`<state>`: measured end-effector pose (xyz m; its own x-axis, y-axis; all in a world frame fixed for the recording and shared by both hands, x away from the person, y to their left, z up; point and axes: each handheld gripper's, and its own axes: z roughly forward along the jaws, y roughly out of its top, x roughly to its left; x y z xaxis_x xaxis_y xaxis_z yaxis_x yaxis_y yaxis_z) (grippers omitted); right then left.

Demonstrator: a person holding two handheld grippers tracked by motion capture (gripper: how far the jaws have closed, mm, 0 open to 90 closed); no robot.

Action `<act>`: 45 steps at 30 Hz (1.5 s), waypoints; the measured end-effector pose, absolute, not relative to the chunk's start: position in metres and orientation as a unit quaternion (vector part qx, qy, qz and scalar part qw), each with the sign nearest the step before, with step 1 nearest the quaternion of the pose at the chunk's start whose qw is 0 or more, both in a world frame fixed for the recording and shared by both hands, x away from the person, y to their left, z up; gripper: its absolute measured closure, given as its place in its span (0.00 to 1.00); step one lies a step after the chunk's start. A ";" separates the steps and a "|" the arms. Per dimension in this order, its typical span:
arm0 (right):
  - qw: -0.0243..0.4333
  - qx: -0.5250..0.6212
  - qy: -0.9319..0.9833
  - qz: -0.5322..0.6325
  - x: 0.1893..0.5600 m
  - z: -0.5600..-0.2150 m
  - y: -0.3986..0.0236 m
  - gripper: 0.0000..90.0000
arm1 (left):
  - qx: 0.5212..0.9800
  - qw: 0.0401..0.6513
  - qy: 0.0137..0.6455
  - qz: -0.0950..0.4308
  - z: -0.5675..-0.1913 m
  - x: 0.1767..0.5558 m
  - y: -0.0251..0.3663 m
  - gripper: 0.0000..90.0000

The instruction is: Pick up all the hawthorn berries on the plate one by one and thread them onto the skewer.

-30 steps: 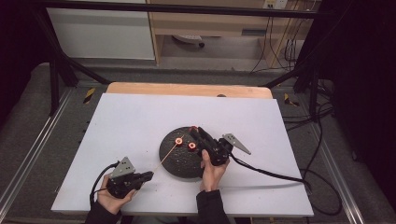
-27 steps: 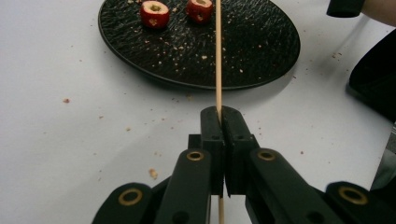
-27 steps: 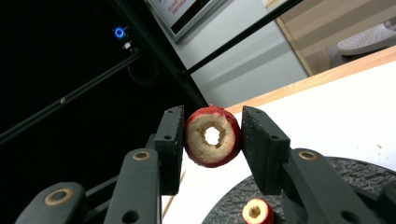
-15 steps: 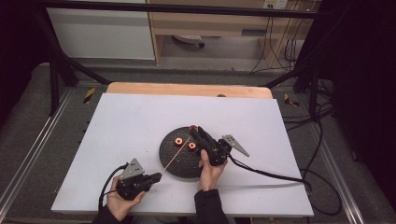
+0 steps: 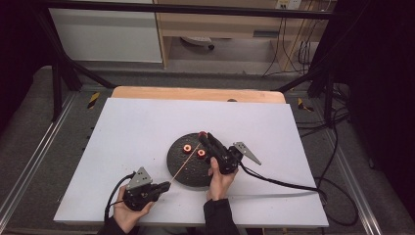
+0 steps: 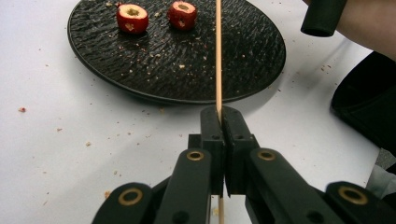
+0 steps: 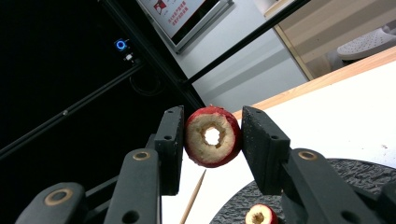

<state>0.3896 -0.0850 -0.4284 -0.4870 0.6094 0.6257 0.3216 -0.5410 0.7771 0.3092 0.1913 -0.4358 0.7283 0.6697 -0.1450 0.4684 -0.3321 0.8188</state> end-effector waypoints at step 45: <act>0.070 0.494 0.466 0.731 0.385 -0.435 -0.081 0.68 | 0.770 0.489 0.393 0.116 -0.420 0.333 0.150 0.98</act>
